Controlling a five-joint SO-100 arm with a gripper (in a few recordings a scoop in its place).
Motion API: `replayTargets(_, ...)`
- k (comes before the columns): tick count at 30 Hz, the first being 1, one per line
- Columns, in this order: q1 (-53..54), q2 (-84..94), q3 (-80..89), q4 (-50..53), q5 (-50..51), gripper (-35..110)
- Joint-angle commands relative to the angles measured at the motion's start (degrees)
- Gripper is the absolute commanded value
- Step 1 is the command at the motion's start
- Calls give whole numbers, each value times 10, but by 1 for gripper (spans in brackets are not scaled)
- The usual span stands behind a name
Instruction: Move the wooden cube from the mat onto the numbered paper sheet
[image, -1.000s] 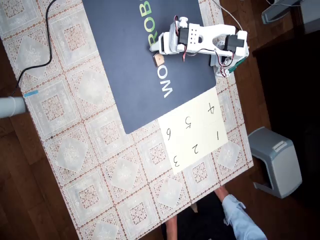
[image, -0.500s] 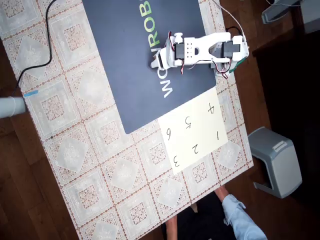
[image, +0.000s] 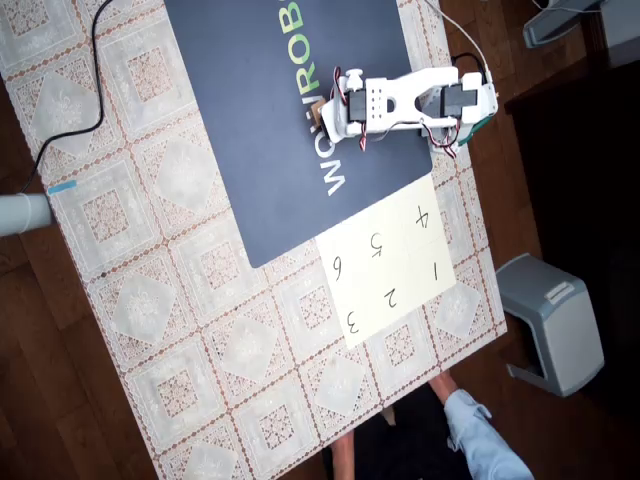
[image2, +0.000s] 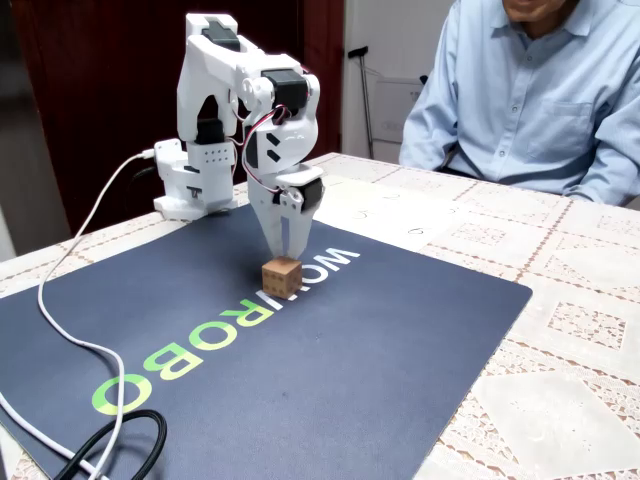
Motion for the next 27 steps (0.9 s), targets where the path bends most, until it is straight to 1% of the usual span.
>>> replayTargets(1, 22, 22, -8, -4, 9, 27)
replayTargets(3, 25, 31, 4, -20, 4, 31)
replayTargets(6, 28, 46, 18, -22, -1, 32)
replayTargets(9, 44, 69, 51, -40, 19, 38)
replayTargets(10, 50, 71, 53, -45, 18, 37)
replayTargets(11, 56, 73, 51, -45, 8, 35)
replayTargets(13, 68, 76, 49, -41, -21, 25)
replayTargets(14, 74, 76, 49, -40, -26, 24)
replayTargets(17, 85, 79, 62, -44, -31, 25)
replayTargets(19, 88, 77, 63, -46, -38, 22)
replayTargets(21, 88, 75, 62, -42, -47, 7)
replayTargets(24, 89, 70, 58, -42, -45, 3)
replayTargets(27, 91, 66, 52, -33, -64, 0)
